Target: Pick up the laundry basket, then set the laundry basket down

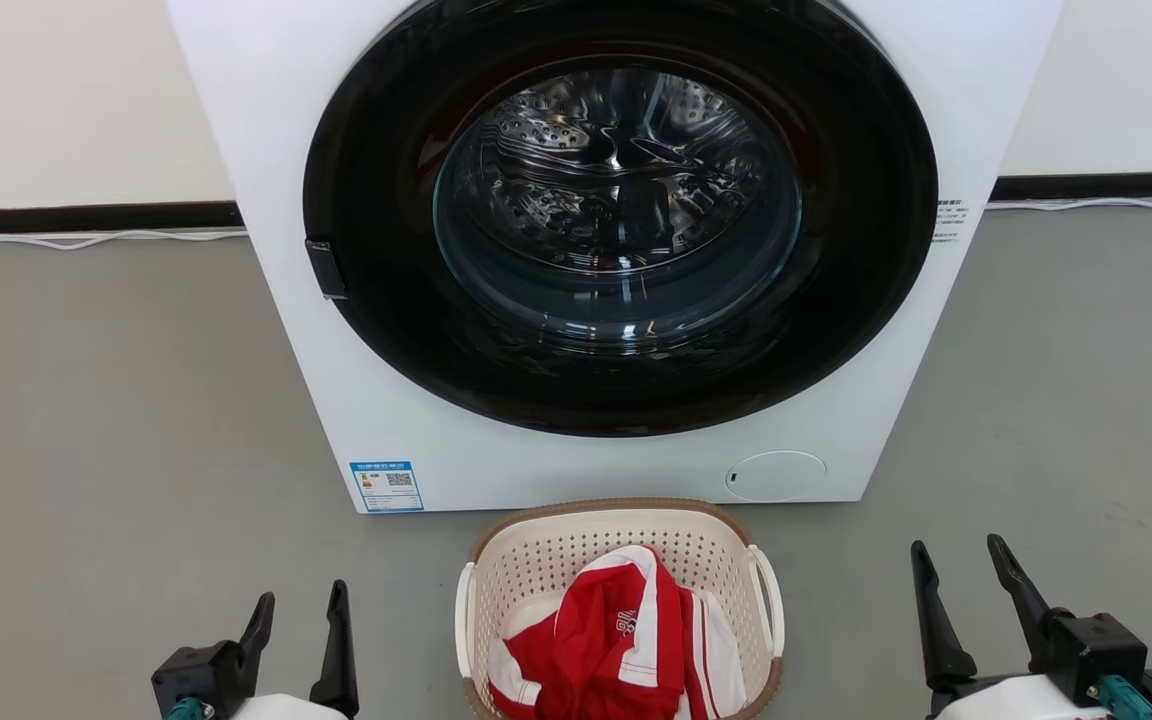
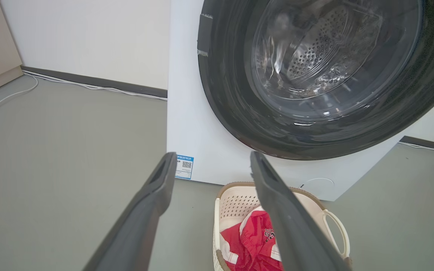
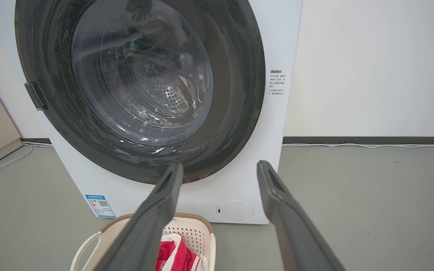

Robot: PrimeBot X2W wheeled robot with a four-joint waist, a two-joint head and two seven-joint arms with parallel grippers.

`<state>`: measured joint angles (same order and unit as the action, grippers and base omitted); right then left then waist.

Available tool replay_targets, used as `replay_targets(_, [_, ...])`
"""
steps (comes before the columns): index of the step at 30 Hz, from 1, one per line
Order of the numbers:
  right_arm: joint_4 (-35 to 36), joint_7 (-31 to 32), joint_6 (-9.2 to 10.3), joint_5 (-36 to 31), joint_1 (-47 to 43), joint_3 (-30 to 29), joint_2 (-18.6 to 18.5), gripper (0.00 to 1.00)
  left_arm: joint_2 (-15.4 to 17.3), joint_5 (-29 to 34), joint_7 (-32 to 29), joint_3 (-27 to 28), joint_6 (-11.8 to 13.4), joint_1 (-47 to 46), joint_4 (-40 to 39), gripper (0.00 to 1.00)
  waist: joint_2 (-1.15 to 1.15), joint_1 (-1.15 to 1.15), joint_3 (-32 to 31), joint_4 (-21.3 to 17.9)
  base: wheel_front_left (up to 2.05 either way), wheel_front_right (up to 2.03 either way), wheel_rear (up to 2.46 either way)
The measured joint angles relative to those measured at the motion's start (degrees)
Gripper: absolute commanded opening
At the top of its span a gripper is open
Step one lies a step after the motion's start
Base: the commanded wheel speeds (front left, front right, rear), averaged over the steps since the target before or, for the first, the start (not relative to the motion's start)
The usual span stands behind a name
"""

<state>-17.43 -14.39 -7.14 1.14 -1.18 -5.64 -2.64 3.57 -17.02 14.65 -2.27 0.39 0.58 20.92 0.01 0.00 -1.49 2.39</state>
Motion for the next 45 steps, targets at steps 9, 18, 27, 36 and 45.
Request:
replay_targets(9, [-2.5,0.1,0.05,0.0,-0.9,0.1,0.2,0.00,-0.4,0.3,0.0,0.1,-0.2,0.9,2.3,0.00,0.00,0.00,-0.1,0.0,0.00,0.00,0.00])
replay_targets(18, [-3.5,1.5,0.05,5.6,-1.4,0.0,0.5,0.00,-0.5,-4.4,-1.8,0.4,-0.4,1.6,2.9,0.00,0.00,0.02,-0.1,-0.2,0.00,0.00,0.00])
replay_targets(27, [-3.1,3.2,0.05,12.9,-1.3,0.0,0.5,0.00,-0.6,-10.3,-3.2,0.8,-0.9,1.6,2.2,0.00,0.00,0.01,0.2,-0.4,0.00,0.00,0.00])
replay_targets(36, [-2.6,4.4,0.05,19.3,-1.1,0.0,0.5,0.00,-0.6,-15.7,-4.7,1.4,-1.5,1.4,1.5,0.00,0.00,0.01,0.3,-0.6,0.00,0.00,0.00])
replay_targets(45, [-2.0,6.0,0.05,25.8,-0.9,-0.2,0.5,0.00,-0.8,-21.1,-6.2,1.9,-2.0,1.3,1.0,0.00,0.00,0.01,0.4,-0.7,0.00,0.00,0.00])
